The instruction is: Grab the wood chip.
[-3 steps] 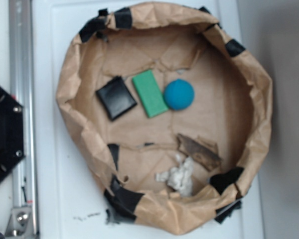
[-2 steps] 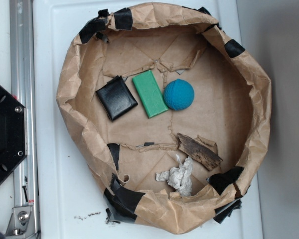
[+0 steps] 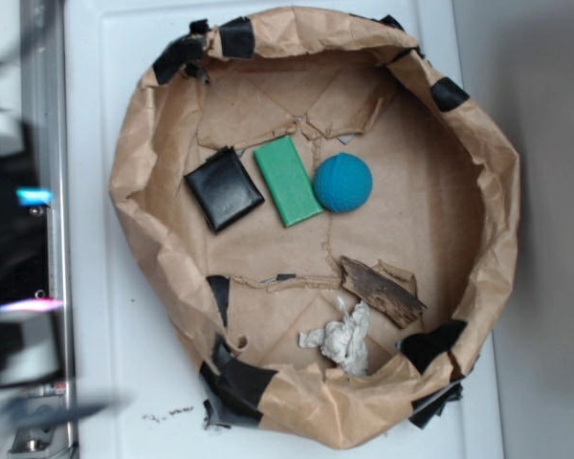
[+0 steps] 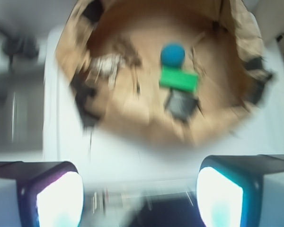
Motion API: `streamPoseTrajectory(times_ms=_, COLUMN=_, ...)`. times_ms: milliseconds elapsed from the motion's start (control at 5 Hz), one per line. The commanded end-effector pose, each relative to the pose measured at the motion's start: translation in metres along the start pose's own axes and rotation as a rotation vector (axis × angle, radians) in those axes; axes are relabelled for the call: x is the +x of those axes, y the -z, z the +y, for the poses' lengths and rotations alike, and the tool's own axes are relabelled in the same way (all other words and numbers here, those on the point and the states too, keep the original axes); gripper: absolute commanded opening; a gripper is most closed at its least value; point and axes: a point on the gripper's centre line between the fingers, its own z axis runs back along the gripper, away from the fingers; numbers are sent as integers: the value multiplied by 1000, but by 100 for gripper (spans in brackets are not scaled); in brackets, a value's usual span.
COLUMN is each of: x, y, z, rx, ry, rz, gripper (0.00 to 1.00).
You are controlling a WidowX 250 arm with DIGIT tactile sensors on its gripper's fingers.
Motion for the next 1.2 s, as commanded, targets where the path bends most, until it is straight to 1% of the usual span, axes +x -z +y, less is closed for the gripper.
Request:
streamPoseTrajectory(times_ms=0, x=69, y=69, z=-5, rx=-186, ry=37, rz=-61, gripper=100)
streamPoseTrajectory(times_ms=200, x=86, y=85, z=-10, rx=-148, ry=105, rz=-57, gripper=100)
streamPoseTrajectory(times_ms=400, x=91, y=127, z=-12, rx=-115, ry=197, rz=-19, gripper=100)
streamPoseTrajectory(times_ms=600, x=87, y=157, z=-30, rx=-162, ry=277, rz=-16, gripper=100)
streamPoseTrajectory(times_ms=800, x=89, y=169, z=-57, rx=-194, ry=336, rz=-77, gripper=100)
streamPoseTrajectory(times_ms=1000, x=97, y=178, z=-69, rx=-186, ry=355, rz=-91, gripper=100)
